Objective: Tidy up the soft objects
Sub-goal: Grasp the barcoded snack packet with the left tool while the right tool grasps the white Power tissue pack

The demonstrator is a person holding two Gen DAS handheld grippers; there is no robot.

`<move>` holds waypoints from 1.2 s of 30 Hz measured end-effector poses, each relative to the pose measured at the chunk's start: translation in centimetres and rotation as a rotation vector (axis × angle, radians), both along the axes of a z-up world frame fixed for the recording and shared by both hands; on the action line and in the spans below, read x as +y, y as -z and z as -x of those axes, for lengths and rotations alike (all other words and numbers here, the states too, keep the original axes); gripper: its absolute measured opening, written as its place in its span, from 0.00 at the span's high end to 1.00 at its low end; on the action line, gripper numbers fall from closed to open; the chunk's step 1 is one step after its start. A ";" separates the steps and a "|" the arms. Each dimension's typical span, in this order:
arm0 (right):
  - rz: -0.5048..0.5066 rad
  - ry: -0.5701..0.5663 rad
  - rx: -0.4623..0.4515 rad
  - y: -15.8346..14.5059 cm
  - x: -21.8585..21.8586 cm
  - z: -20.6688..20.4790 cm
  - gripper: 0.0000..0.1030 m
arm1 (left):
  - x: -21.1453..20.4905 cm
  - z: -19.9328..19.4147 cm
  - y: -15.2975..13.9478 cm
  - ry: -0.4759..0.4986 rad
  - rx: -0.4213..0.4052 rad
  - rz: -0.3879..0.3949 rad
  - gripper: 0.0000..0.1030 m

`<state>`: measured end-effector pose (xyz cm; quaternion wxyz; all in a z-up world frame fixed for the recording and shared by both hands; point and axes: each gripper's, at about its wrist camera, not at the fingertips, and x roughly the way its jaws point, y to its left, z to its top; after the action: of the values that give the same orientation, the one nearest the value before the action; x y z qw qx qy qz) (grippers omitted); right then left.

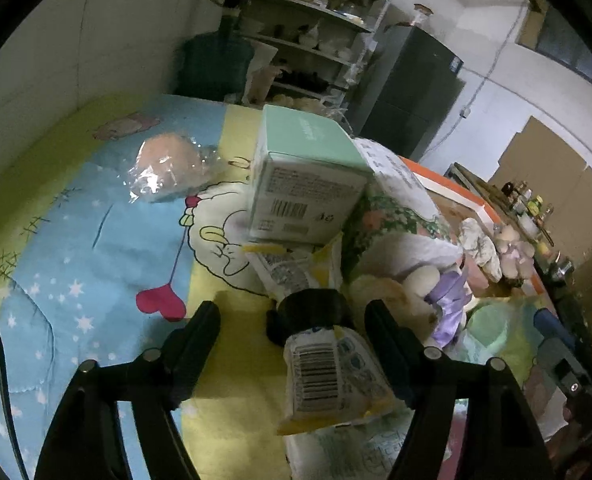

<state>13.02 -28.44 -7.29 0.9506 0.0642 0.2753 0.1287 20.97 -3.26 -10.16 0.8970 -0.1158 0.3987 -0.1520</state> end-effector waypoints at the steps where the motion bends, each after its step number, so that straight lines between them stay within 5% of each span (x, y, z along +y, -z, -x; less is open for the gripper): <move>1: -0.001 -0.005 0.002 0.1 0.0 0.0 0.27 | 0.1 0.1 0.1 0.019 0.001 0.027 0.41; 2: -0.003 -0.013 0.004 0.2 0.0 0.0 0.27 | 0.4 0.0 0.1 0.035 0.008 0.056 0.52; 6: -0.003 -0.056 0.009 0.4 0.1 0.1 0.27 | 0.3 0.3 0.0 0.044 -0.004 0.059 0.56; 24: 0.100 -0.126 0.115 3.2 1.8 -0.1 0.27 | 1.9 2.4 -3.3 0.006 -0.117 0.015 0.59; 31: 0.062 -0.223 0.218 4.1 2.5 0.2 0.27 | 2.3 2.8 -3.7 0.006 -0.128 0.028 0.59; 36: 0.083 -0.270 0.188 3.4 3.3 1.4 0.27 | 2.4 3.0 -3.7 0.002 -0.127 0.040 0.64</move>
<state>11.60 -25.17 -10.72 0.8964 -0.0012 0.3744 0.2371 17.97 -0.81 -6.49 0.9178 -0.1232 0.3382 -0.1678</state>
